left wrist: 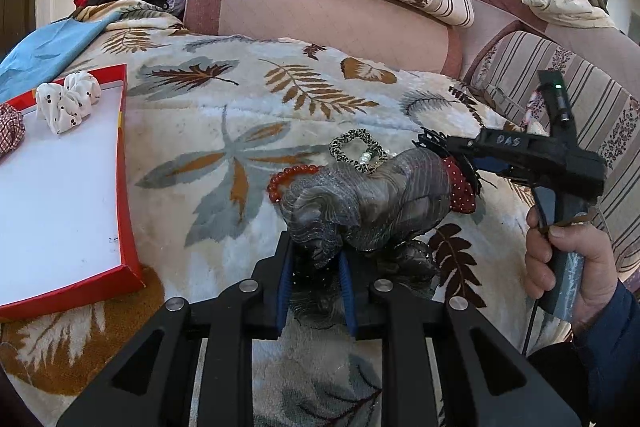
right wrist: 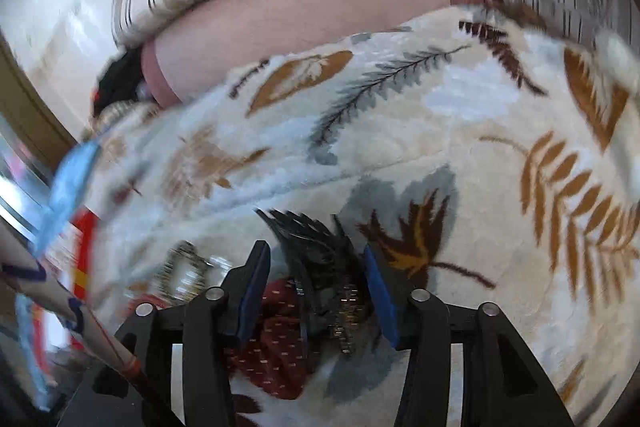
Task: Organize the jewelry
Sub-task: 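Grasp the black claw clip with the right tool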
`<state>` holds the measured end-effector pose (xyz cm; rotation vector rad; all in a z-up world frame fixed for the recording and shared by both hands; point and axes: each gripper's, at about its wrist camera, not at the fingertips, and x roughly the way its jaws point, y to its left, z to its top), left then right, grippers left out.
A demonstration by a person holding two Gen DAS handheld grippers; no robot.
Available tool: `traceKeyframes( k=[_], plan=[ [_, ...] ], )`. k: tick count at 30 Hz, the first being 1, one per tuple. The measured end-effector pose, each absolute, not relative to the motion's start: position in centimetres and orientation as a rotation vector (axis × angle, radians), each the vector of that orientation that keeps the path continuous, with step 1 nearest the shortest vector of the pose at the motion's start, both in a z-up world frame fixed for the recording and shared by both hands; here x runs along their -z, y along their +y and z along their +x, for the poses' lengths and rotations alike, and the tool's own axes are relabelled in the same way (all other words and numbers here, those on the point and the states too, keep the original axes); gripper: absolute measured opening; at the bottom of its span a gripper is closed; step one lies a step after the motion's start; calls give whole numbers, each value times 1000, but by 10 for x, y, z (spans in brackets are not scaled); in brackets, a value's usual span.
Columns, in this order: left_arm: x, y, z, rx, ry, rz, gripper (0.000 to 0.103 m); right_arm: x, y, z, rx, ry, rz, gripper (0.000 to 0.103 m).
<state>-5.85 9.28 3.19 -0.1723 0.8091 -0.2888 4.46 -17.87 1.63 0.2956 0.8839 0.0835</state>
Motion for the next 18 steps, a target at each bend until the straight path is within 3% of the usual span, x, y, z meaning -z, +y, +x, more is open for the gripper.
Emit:
traceKeyframes(
  k=[2,4,9,18],
  plan=[
    [-32,93,-58,289,809,-167,20,-10,-181,47,-86,903,314,53],
    [-32,93,-58,287,809,-164,20,-3,-186,50,-79,925,329,40],
    [-30,92,-56,279,812,-165,21,-9,-191,42,-62,883,346,36],
    [-29,94,-55,268,812,-167,23,-73,-152,-31,-133,619,259,36]
  ],
)
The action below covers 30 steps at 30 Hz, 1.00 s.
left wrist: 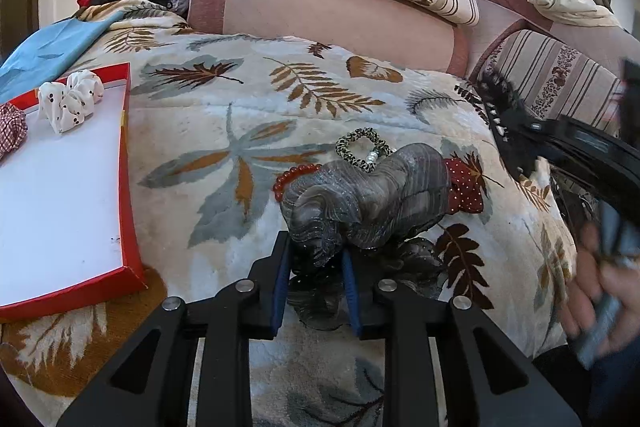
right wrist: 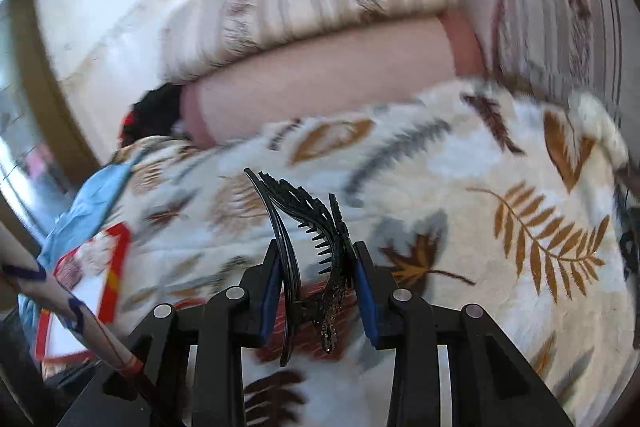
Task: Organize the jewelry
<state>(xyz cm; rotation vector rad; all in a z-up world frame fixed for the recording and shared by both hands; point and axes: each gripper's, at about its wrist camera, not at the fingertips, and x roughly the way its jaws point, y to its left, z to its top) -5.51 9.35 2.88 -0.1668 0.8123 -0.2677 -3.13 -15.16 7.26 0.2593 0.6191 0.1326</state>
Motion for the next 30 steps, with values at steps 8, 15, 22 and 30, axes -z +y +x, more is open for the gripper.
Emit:
traceKeyframes(
  k=[8,15,22,30],
  plan=[
    [-29,94,-56,255,812,-164,23,-33,-94,-68,-242,867,242,37],
    [-26,88,-54,232,819,-131,39,-11,-88,-57,-222,958,211,38],
    [-18,82,-47,242,850,-119,36,-7,-80,-56,-215,969,157,36],
    [-39,84,-64,236,719,-102,21,-27,-80,-70,-228,835,144,35]
  ],
)
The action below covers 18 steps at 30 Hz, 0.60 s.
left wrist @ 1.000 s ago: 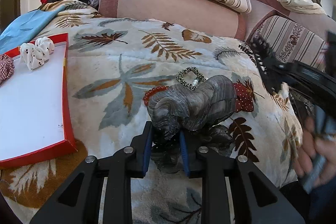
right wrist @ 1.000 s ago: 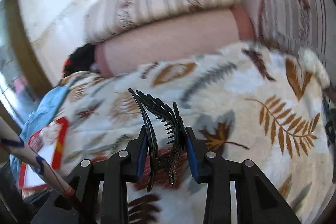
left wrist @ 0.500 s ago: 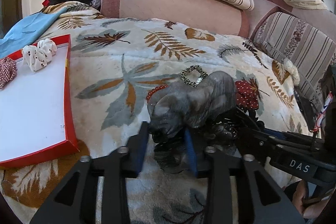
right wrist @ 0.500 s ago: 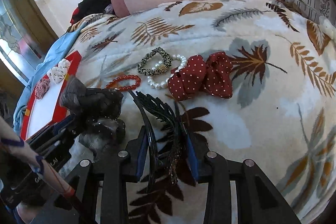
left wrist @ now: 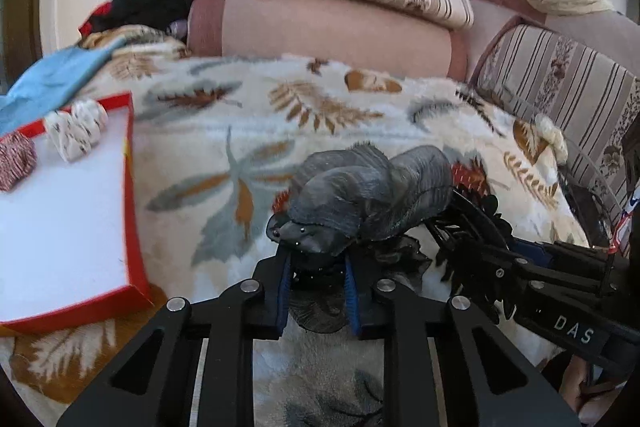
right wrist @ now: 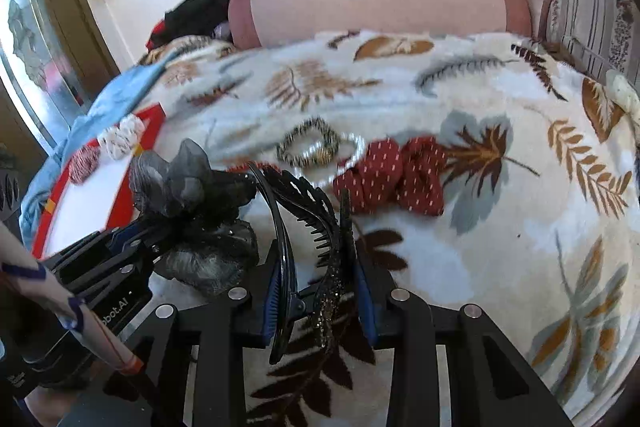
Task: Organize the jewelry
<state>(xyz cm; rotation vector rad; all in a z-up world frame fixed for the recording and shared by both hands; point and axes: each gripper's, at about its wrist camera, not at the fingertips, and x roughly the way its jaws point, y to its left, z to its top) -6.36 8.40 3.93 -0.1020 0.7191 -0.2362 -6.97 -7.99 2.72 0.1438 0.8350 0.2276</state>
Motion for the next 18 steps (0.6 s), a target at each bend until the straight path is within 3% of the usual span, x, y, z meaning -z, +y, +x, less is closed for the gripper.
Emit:
traceKeyframes(
  k=[18],
  plan=[
    [-42,87,-64,174,700,-76,22,-36,-77,-73,-255,780,142,35]
  ],
)
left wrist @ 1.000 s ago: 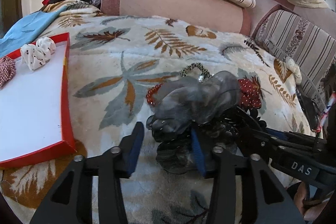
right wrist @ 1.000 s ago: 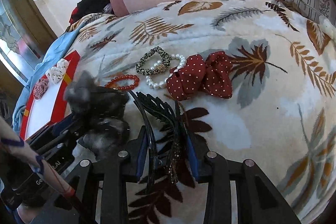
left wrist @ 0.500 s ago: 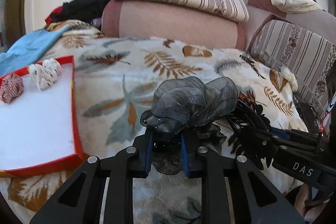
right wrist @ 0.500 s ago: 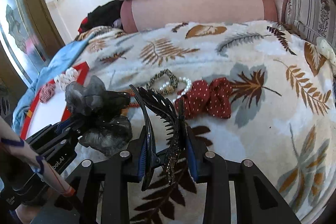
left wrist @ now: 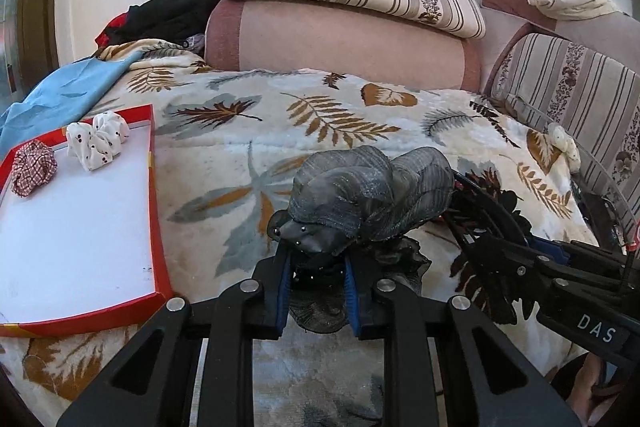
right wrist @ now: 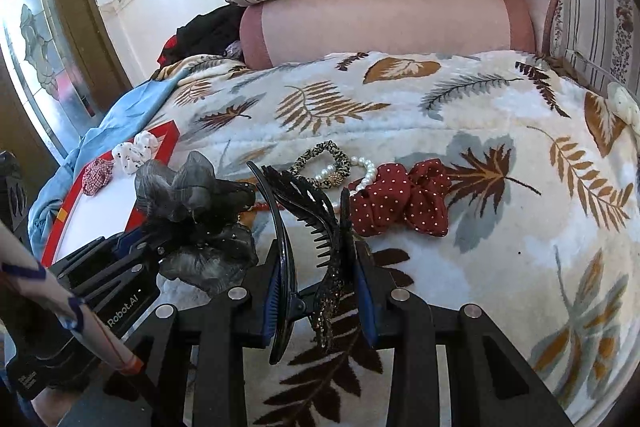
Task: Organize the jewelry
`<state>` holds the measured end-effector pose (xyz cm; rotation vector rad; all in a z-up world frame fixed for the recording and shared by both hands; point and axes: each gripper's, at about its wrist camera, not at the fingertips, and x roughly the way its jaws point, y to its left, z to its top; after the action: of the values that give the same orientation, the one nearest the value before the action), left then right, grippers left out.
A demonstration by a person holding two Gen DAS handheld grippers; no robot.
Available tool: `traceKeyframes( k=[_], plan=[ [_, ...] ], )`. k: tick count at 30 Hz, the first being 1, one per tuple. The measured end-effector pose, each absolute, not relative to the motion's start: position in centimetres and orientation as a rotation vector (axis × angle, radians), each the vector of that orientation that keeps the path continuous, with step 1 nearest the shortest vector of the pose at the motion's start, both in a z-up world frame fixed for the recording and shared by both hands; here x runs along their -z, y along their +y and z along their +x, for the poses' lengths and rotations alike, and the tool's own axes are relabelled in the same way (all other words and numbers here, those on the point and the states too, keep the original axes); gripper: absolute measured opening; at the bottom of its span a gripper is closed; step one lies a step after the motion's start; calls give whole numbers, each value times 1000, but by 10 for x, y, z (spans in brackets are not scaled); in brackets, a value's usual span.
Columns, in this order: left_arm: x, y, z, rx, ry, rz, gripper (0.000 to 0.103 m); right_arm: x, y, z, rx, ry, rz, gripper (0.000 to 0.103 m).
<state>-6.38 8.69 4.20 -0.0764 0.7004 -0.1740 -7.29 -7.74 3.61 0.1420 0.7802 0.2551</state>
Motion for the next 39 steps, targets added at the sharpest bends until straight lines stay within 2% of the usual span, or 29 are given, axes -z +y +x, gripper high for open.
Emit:
traceKeyframes(
  k=[28,39],
  plan=[
    [-51,86,-73,140,646,-35,22,-41,-73,-86,-226,781,132,35],
    [-63,97,-85,137,622,-81,22,-61,-70,-97,-226,765,149,35]
  ],
)
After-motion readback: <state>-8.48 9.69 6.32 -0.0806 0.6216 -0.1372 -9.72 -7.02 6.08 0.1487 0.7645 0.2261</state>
